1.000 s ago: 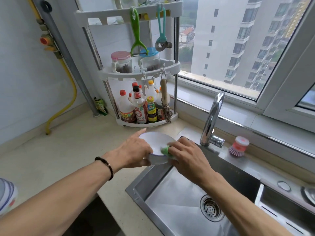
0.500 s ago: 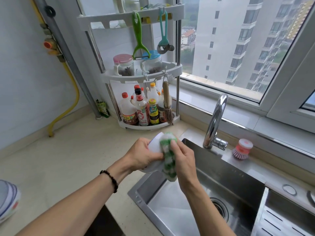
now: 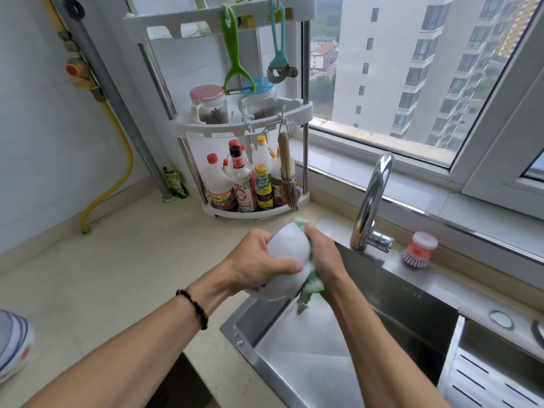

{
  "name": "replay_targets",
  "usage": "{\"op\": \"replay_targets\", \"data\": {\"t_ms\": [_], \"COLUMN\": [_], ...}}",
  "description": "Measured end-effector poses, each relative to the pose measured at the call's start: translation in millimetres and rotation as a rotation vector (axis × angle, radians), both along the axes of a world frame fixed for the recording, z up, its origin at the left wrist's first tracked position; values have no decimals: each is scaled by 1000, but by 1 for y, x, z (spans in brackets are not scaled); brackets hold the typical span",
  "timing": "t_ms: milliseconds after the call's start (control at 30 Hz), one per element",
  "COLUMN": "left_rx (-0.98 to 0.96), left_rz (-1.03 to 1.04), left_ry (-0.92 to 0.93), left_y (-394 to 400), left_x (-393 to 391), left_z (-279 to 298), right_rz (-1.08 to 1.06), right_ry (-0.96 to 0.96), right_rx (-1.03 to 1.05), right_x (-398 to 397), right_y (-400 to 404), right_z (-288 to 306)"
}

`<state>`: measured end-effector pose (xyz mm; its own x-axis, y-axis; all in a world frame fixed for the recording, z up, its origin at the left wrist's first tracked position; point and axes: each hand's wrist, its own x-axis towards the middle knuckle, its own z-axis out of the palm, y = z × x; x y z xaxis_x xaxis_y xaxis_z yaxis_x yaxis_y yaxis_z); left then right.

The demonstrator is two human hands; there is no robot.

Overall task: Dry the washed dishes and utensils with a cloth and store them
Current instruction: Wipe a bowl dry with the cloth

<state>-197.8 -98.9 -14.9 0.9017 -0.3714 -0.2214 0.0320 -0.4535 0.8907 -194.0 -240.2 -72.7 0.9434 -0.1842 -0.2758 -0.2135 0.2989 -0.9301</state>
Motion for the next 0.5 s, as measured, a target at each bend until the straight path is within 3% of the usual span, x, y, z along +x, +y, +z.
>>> {"op": "replay_targets", "data": {"t_ms": [133,200,300,333,433,500], "left_rx": [107,118,50,40,70,109], "left_rz": [-3,-43,-24,3,12,-33], "left_ry": [-62,-55,-49,-54,-75,-78], "left_y": [-6,-7,-3,-2,-2,-1], "left_x": [12,12,7,7,17,19], "left_z": [1,3,3,5,10,12], "right_rz": [30,-14,-27,14,95,55], "right_ry": [-274,-210,34,0,-251,-239], "right_rx": [-385,-289,56,36,-322,-301], "right_x": [-13,-13,5,6,5,2], "right_y": [20,22,-1,-3,15,26], "right_z": [-8,-10,-2,3,1,-1]}}
